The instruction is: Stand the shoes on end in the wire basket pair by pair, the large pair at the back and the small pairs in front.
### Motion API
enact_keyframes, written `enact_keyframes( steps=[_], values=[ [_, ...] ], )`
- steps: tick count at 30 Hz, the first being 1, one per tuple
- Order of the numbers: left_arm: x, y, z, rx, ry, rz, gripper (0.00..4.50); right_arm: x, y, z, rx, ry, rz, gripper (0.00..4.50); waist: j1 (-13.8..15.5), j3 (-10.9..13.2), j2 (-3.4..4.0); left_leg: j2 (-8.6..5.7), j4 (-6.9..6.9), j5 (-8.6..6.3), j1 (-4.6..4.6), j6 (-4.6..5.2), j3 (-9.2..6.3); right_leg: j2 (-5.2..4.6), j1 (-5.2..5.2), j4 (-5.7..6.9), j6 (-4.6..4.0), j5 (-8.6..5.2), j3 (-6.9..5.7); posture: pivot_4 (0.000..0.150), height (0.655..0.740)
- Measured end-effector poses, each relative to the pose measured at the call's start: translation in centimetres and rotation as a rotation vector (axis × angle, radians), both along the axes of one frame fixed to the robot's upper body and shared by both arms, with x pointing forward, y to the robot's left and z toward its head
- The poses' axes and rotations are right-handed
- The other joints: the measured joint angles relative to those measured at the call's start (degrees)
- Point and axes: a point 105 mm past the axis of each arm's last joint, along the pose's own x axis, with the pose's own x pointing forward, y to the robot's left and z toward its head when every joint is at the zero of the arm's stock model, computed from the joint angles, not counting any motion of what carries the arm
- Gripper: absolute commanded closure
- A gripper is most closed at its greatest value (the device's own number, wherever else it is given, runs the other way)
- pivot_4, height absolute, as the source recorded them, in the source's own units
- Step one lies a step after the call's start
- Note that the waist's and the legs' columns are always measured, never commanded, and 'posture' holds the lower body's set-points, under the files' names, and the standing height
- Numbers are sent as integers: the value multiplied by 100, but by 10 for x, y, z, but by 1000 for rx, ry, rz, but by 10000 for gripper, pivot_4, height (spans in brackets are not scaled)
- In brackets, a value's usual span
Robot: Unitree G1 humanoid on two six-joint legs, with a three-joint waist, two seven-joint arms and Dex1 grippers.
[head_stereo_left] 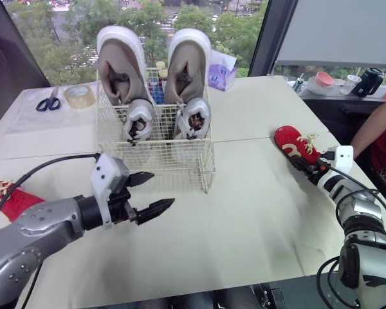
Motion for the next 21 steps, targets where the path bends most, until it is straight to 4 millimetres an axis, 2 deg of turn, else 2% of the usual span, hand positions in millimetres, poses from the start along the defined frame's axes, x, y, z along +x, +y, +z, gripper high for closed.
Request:
enact_keyframes(
  steps=[4, 6, 7, 8, 10, 13, 15, 17, 19, 21],
  values=[
    [17, 23, 38, -36, -81, 114, 0, 3, 2, 4, -11, -27, -11, 30278, -5, 2, 3, 0, -1, 4, 3, -6, 0, 1, 0, 3, 3, 2, 1, 1500, 7400],
    [14, 23, 50, -122, -67, 58, 0, 6, 3, 21, -32, -88, -28, 30278, -15, 14, 25, 0, -1, 20, 2, -34, 8, -4, -2, 2, 19, 10, 6, 1500, 7400],
    [11, 23, 55, -185, -40, 17, 0, 8, 1, 35, -45, -138, -42, 30278, -13, 18, 33, -1, -1, 20, 2, -35, 9, -7, -3, 3, 22, 9, 6, 1500, 7400],
    [11, 23, 63, -271, -11, -22, 0, 10, 1, 56, -63, -204, -48, 30278, -8, 26, 42, 0, -1, 20, 0, -35, 8, -7, -6, 5, 23, 9, 6, 1500, 7400],
    [13, 30, 87, -446, 0, -65, 0, 12, 7, 116, -127, -358, -19, 30278, -3, 38, 61, -1, -1, 21, -2, -37, 8, -9, -11, 9, 24, 10, 8, 1500, 7400],
    [14, 38, 124, -639, -40, -134, 0, -2, 23, 227, -271, -624, 53, 30278, 3, 40, 64, -2, -9, 21, 0, -37, 5, -5, -13, 11, 26, 9, 7, 1500, 7400],
    [18, 44, 154, -749, -102, -168, 0, -24, 53, 305, -311, -821, 155, 30278, 12, 37, 58, -2, -20, 20, 1, -34, 4, 4, -14, 5, 26, 9, 6, 1500, 7400],
    [23, 46, 176, -839, -144, -210, 0, -57, 93, 356, -327, -975, 325, 30278, 22, 25, 37, 2, -27, 19, 5, -33, 2, 12, -8, 5, 26, 9, 0, 1500, 7400],
    [30, 44, 189, -903, -144, -252, 0, -82, 134, 370, -392, -1033, 507, 30278, 34, 4, 2, 3, -27, 21, 7, -38, 4, 14, -1, 6, 26, 9, -7, 1500, 7400],
    [36, 38, 195, -917, -130, -287, 0, -92, 176, 358, -500, -1022, 677, 30278, 30, 1, -18, 2, -17, 21, 3, -38, 7, 9, 1, 3, 27, 11, -6, 1500, 7400]
  ],
)
